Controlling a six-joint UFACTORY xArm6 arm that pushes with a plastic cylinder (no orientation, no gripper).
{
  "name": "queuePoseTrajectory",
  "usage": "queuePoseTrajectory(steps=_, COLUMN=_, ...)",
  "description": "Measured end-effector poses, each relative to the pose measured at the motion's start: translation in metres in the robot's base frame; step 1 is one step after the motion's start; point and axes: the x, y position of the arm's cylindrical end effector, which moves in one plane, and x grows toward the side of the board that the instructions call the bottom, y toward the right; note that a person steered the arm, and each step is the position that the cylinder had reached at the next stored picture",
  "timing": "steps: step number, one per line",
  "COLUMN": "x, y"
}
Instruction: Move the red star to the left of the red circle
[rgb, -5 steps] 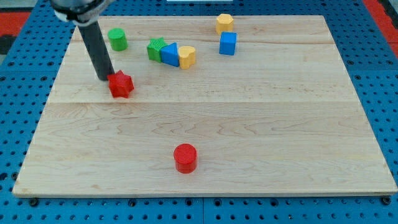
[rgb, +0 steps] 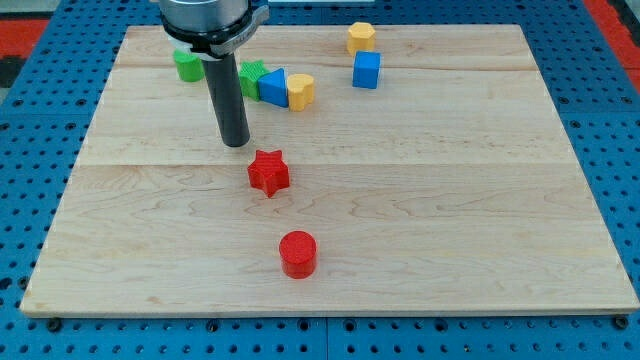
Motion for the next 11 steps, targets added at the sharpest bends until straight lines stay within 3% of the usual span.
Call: queuePoseTrajectory(steps=11, x=-0.0056, y=-0.0004)
